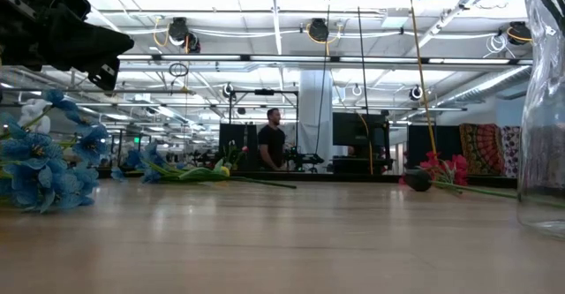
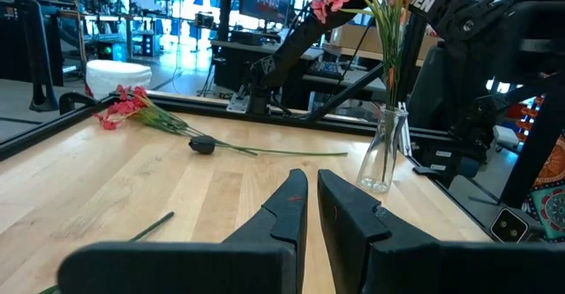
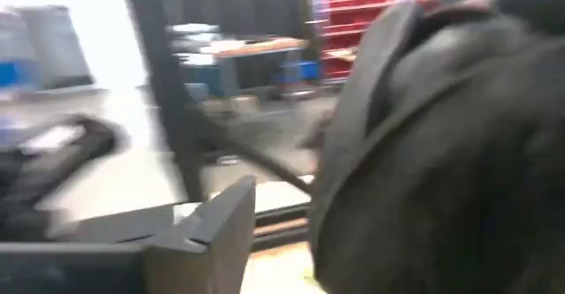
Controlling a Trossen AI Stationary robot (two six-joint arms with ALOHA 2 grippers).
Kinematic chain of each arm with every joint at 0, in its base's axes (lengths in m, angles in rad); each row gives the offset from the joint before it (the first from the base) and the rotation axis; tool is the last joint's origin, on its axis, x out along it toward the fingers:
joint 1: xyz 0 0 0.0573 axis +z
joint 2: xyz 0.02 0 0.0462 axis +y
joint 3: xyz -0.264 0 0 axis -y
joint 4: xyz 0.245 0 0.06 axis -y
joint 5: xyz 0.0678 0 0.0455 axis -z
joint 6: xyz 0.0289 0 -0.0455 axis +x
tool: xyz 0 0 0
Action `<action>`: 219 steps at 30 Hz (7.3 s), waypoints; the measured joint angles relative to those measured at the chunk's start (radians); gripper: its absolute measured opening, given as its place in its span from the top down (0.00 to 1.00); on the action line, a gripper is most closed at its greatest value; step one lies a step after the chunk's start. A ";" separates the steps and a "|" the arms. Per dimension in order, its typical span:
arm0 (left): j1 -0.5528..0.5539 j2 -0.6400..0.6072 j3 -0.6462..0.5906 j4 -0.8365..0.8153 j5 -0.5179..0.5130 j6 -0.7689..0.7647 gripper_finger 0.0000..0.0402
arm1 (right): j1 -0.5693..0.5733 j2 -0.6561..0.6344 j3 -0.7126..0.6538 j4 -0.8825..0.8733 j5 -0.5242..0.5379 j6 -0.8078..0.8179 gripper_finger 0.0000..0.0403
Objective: Sort flowers into vase by color
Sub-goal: Put the bottom black tulip into the yellow vase, then put the top yellow tulip into the transparent vase
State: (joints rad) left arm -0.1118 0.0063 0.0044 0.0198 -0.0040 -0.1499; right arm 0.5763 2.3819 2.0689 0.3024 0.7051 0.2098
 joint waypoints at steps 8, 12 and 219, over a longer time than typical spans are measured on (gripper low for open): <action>0.000 0.000 0.000 0.000 0.000 0.000 0.91 | -0.003 0.000 0.000 0.031 0.148 0.006 0.43; 0.000 0.000 0.000 0.000 0.000 0.000 0.91 | -0.001 0.000 0.000 0.032 0.213 -0.024 0.46; 0.630 1.644 0.978 -0.295 -0.132 -0.776 0.61 | -0.799 -1.762 -1.555 -0.882 -0.423 0.414 0.48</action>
State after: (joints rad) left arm 0.5180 1.6501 0.9829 -0.2752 -0.1360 -0.9259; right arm -0.2230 0.6201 0.5140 -0.5800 0.2821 0.6238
